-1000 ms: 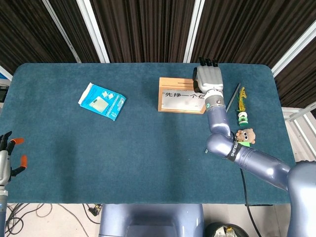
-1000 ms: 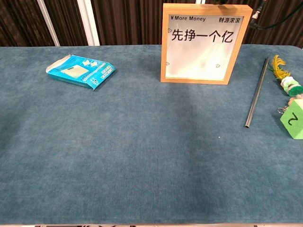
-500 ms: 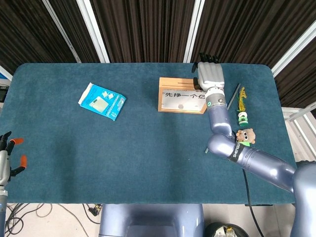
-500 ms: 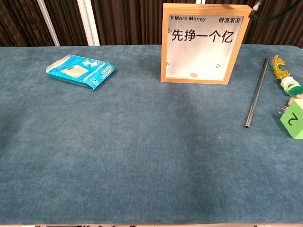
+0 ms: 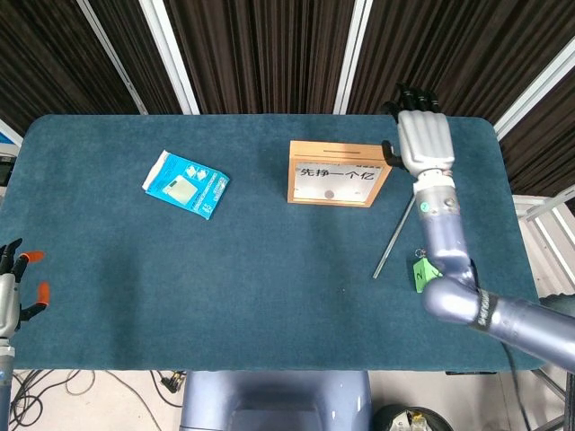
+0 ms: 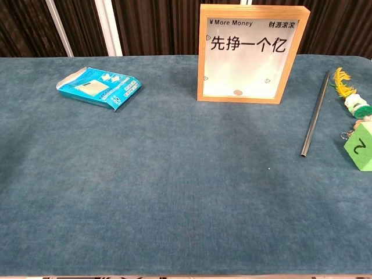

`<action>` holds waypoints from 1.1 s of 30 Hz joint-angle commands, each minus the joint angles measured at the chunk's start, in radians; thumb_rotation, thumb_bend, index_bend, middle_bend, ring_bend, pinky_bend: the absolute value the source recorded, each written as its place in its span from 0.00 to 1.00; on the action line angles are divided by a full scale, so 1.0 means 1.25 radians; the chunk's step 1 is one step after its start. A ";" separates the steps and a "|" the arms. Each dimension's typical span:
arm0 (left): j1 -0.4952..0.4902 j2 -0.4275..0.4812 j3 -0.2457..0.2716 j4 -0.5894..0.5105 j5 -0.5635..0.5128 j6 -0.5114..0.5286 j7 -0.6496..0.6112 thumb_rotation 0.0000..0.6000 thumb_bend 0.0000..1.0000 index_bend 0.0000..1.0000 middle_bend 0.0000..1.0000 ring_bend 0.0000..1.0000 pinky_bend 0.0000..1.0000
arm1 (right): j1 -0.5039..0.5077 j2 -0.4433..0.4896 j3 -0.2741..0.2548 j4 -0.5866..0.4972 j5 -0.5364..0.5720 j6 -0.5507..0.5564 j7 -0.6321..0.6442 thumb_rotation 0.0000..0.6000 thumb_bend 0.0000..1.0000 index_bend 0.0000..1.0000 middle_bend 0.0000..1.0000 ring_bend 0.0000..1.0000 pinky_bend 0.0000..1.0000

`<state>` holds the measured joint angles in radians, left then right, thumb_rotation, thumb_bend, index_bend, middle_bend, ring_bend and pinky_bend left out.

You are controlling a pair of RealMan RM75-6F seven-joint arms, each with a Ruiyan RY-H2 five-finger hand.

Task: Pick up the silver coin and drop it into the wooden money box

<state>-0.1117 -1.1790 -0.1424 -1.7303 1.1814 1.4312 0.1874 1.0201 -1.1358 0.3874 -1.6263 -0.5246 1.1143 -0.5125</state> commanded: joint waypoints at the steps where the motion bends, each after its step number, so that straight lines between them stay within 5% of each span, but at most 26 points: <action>1: 0.001 0.001 0.005 0.003 0.015 0.004 -0.003 1.00 0.46 0.28 0.03 0.00 0.00 | -0.143 0.075 -0.078 -0.127 -0.200 0.132 0.087 1.00 0.50 0.26 0.05 0.00 0.00; 7: 0.002 0.006 0.021 0.016 0.068 0.011 -0.025 1.00 0.45 0.28 0.03 0.00 0.00 | -0.301 0.122 -0.197 -0.201 -0.372 0.251 0.138 1.00 0.50 0.23 0.05 0.00 0.00; 18: 0.008 0.019 0.052 0.043 0.158 0.032 -0.049 1.00 0.37 0.25 0.03 0.00 0.00 | -0.595 0.023 -0.396 -0.147 -0.629 0.559 0.165 1.00 0.43 0.18 0.05 0.00 0.00; 33: 0.004 0.014 0.076 0.073 0.224 0.042 -0.022 1.00 0.36 0.25 0.03 0.00 0.00 | -0.700 0.009 -0.390 -0.053 -0.691 0.601 0.207 1.00 0.43 0.16 0.04 0.00 0.00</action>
<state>-0.1060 -1.1608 -0.0483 -1.6407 1.4586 1.4827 0.1609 0.1482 -1.1274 -0.1034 -1.6927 -1.3856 1.8658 -0.2550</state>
